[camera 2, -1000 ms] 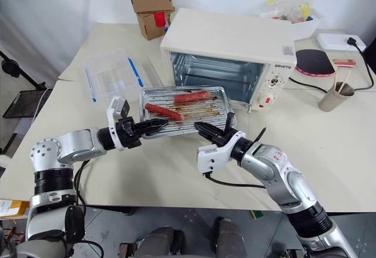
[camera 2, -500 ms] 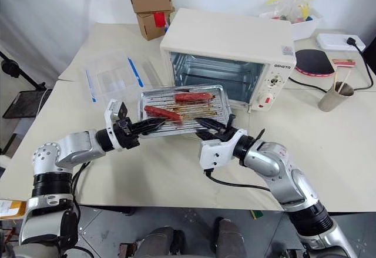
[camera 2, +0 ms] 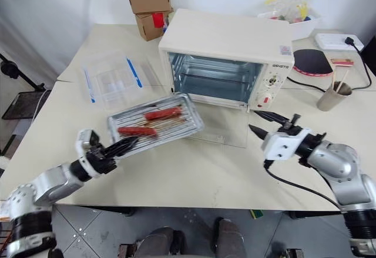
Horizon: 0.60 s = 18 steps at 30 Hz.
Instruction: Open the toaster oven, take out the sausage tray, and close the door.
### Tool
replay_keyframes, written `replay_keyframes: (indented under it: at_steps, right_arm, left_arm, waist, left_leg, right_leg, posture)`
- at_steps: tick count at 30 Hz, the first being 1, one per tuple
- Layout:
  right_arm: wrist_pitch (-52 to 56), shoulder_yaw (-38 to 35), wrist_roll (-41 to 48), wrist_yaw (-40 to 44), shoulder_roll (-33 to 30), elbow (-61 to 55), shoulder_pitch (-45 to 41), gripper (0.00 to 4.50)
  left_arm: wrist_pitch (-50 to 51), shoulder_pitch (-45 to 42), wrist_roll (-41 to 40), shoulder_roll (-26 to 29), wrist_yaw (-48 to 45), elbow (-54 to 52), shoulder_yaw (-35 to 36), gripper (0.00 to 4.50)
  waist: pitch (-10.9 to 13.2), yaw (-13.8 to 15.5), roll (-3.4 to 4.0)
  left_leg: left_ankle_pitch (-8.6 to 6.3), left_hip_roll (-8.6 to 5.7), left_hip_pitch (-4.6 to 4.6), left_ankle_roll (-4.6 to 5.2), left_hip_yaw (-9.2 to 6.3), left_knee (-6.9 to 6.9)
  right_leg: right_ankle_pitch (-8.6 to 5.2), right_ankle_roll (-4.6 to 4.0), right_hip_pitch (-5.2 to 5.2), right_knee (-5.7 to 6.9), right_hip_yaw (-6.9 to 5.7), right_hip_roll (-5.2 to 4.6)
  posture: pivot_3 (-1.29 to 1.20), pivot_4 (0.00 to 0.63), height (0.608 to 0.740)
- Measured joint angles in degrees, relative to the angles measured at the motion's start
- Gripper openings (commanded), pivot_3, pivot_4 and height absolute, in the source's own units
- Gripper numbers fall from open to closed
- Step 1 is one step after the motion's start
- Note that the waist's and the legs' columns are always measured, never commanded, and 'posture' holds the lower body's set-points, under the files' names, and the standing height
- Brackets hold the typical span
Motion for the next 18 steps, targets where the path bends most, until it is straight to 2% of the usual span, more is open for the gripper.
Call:
replay_keyframes:
  at_steps: [2,3,7,11,14,18]
  right_arm:
    - [1.7,-0.5,5.3,3.3,1.0,4.1,-1.1,0.08]
    - [2.6,-0.5,7.6,5.2,1.2,5.7,-1.4,0.01]
    - [6.0,0.3,14.1,13.8,3.4,10.4,-1.8,0.01]
    - [19.2,1.9,22.3,20.8,8.3,12.0,-2.3,0.01]
    - [24.7,3.1,23.4,25.5,8.6,12.1,-3.7,0.01]
    - [27.7,4.2,23.5,29.2,10.5,12.1,-5.8,0.01]
  left_arm:
    - [-2.4,2.6,0.0,-1.9,0.6,-2.8,3.1,0.00]
    - [-3.5,3.3,0.0,-3.2,0.9,-4.1,4.3,0.00]
    - [-7.4,5.8,0.0,-7.9,2.2,-8.8,8.1,0.00]
    - [-11.5,8.9,0.0,-12.6,3.8,-13.6,10.3,0.00]
    - [-14.7,9.7,0.0,-15.8,4.9,-16.4,11.6,0.00]
    - [-16.3,10.5,0.0,-16.7,5.1,-17.8,11.8,0.00]
  waist:
    - [0.0,0.0,-0.01]
    - [0.0,0.1,-0.01]
    - [0.0,0.4,-0.02]
    - [0.0,0.4,-0.03]
    - [0.0,0.4,-0.03]
    - [0.0,0.4,-0.03]
  left_leg:
    - [-0.04,0.13,0.37,-0.07,-0.04,-0.06]
    - [-0.06,0.16,0.40,-0.10,-0.08,-0.03]
    - [-0.09,0.12,0.38,-0.13,-0.15,0.01]
    - [-0.10,0.12,0.37,-0.13,-0.16,0.00]
    - [-0.11,0.07,0.37,-0.14,-0.16,0.01]
    - [-0.14,0.05,0.37,-0.16,-0.16,-0.01]
  right_leg:
    - [-0.02,-0.04,0.45,-0.24,-0.03,-0.03]
    - [-0.02,-0.05,0.51,-0.23,-0.04,-0.08]
    - [-0.02,-0.05,0.54,-0.21,-0.04,-0.27]
    - [-0.03,-0.07,0.50,-0.19,-0.06,-0.35]
    - [-0.03,-0.08,0.49,-0.20,-0.13,-0.47]
    - [-0.04,-0.09,0.48,-0.20,-0.18,-0.52]
  posture:
    - [0.00,0.150,0.740]
    - [0.00,0.150,0.740]
    - [0.00,0.150,0.740]
    - [0.00,0.150,0.740]
    - [0.00,0.150,0.740]
    - [0.00,0.150,0.740]
